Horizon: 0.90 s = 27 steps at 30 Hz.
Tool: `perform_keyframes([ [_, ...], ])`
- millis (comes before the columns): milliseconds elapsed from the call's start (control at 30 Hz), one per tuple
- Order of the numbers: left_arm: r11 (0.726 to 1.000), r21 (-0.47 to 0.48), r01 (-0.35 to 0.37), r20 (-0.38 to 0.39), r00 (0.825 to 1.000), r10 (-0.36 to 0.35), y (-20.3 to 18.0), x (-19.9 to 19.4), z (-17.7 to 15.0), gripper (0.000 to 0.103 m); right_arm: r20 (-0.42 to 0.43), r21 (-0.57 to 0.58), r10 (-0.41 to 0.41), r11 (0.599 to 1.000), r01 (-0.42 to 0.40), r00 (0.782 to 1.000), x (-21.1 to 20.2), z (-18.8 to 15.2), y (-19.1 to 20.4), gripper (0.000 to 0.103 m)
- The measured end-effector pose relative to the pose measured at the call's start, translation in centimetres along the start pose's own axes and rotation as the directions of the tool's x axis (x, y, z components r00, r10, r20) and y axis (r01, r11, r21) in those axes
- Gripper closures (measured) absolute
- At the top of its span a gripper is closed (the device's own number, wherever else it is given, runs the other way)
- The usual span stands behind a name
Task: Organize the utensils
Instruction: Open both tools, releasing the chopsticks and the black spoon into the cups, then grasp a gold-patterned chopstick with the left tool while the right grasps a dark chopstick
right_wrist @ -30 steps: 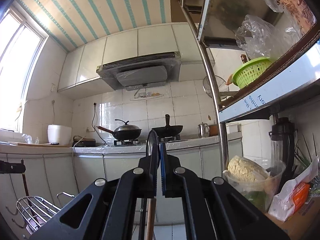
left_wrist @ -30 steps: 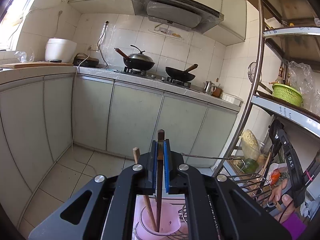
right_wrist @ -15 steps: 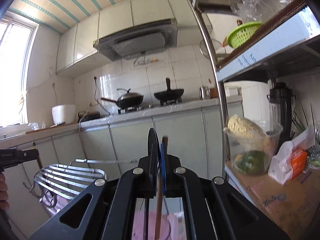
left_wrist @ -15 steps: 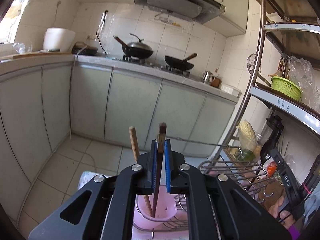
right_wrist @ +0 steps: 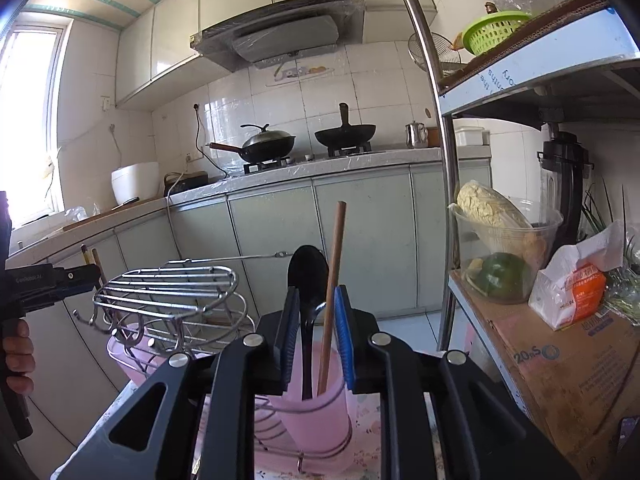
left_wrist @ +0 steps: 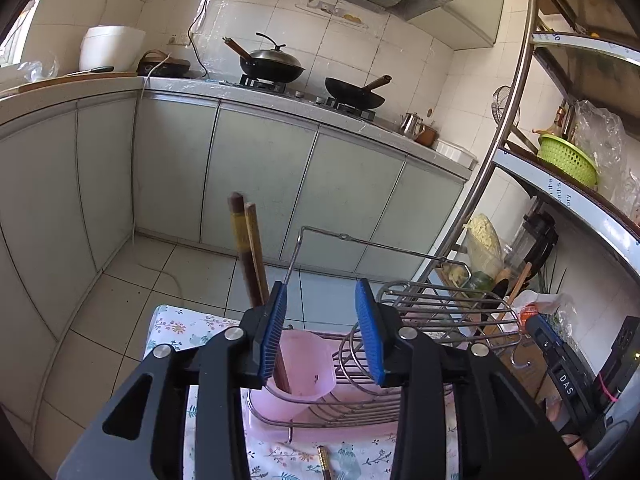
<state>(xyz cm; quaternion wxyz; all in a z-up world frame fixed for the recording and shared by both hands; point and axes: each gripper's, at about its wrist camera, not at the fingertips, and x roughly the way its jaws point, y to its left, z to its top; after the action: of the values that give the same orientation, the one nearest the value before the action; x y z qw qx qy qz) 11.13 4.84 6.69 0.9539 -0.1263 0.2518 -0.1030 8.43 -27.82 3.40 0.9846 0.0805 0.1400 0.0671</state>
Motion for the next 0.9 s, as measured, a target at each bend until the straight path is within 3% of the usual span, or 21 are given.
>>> perform_keyframes([
  [267,1.000,0.023,-0.008,0.009,1.000,0.008,-0.7,-2.2,-1.2,0.067,-0.066,0.012,0.004,1.000,-0.003,0.998,-1.9,-1.8,0.2,0.085],
  [467,1.000,0.027,0.012,-0.035,0.999,-0.011,-1.1,-3.2,-3.8,0.067,-0.151,0.009,0.019,1.000,-0.018,0.988,-2.5,-4.1,0.9,0.085],
  [667,1.000,0.023,0.018,-0.121,0.992,-0.015,-1.4,-2.5,-7.3,0.067,-0.274,0.041,0.027,0.999,-0.016,0.961,-2.3,-7.1,0.8,0.085],
  [900,1.000,0.015,0.018,-0.243,0.970,-0.014,-2.0,-0.3,-11.4,0.067,-0.382,0.060,0.003,0.998,0.022,0.924,-1.7,-10.0,0.5,0.085],
])
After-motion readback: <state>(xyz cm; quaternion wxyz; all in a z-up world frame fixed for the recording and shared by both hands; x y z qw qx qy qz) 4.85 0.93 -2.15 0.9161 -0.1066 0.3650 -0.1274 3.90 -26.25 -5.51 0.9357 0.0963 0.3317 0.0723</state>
